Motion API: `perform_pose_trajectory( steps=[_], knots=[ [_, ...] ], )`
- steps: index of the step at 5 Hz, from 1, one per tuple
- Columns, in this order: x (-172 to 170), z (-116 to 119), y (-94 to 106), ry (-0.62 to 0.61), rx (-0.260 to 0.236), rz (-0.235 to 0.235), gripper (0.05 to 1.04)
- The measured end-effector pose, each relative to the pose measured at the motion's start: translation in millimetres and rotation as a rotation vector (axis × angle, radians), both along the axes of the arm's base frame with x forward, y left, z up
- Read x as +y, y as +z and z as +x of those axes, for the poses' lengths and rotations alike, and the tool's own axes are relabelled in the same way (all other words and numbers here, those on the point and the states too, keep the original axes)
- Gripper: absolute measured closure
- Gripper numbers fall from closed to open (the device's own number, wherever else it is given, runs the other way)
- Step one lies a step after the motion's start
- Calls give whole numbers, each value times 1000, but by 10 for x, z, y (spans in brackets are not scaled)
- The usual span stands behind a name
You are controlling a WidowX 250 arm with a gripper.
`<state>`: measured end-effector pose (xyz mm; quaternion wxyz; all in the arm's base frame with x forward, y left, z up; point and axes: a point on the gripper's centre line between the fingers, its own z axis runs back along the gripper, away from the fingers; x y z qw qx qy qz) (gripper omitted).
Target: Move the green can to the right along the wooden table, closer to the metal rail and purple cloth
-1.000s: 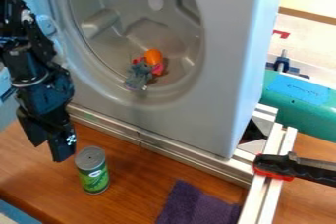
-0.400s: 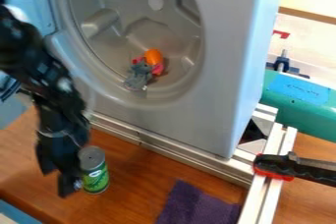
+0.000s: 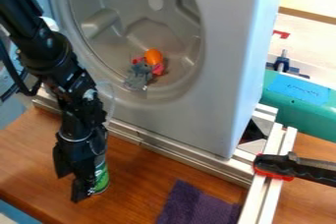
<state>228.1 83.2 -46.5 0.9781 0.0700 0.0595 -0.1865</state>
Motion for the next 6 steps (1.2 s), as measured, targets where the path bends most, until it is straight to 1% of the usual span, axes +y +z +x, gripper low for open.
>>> perform_pose_trajectory(
  steps=[1, 2, 3, 4, 5, 6],
  knots=[
    [-26, 109, 20, -33, -31, -25, 83],
    [-183, 322, 59, -68, -107, -138, 83],
    [-266, 504, 49, -31, -178, -196, 83],
    [-401, 632, 20, 5, -236, -294, 83],
    [-423, 637, 32, 32, -239, -309, 83],
    [-417, 689, 179, 49, -291, -303, 83]
  ],
)
